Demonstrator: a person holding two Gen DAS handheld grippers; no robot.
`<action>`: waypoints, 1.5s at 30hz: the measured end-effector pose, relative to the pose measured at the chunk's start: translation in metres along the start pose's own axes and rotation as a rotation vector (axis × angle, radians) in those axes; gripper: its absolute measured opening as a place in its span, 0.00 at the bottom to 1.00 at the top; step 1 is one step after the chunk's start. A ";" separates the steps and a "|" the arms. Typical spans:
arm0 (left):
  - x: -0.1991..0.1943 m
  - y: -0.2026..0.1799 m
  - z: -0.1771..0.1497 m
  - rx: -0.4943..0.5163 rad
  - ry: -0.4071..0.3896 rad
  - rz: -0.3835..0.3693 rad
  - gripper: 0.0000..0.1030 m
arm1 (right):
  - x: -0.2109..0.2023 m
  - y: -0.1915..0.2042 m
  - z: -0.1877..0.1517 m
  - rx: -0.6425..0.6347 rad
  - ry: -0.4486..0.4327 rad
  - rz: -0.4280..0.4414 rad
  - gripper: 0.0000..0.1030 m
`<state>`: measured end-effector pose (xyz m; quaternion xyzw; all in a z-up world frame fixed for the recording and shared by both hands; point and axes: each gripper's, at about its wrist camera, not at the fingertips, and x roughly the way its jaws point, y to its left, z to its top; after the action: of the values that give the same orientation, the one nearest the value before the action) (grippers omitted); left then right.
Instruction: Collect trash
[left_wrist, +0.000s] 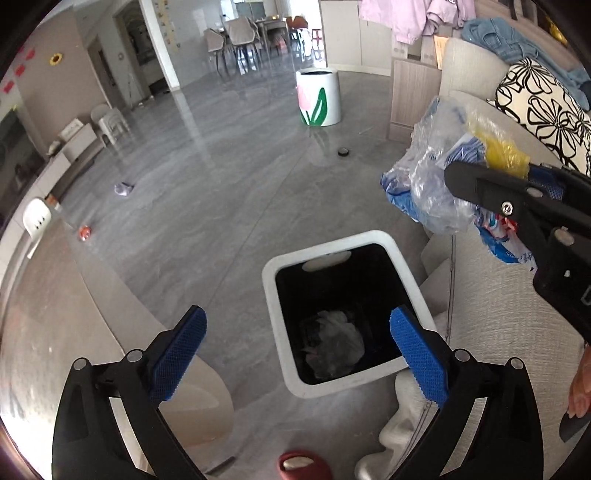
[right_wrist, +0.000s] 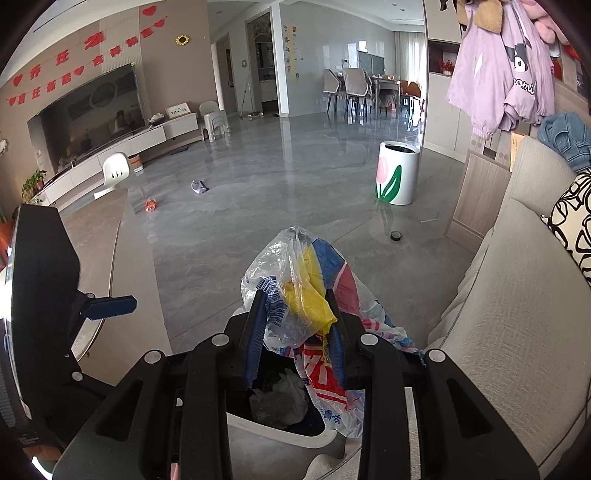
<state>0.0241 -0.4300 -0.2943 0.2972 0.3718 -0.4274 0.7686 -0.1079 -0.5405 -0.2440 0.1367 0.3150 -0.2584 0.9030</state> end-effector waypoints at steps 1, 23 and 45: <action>0.000 0.002 0.002 -0.002 -0.002 0.003 0.95 | 0.002 -0.002 0.002 0.002 0.003 0.004 0.31; -0.033 0.066 -0.016 -0.142 -0.068 0.096 0.95 | 0.056 0.017 -0.011 -0.082 0.081 -0.028 0.95; -0.143 0.130 -0.052 -0.348 -0.288 0.144 0.95 | -0.049 0.100 0.043 -0.153 -0.172 0.071 0.95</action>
<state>0.0708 -0.2680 -0.1861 0.1217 0.3044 -0.3390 0.8818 -0.0640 -0.4562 -0.1709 0.0557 0.2503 -0.2120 0.9430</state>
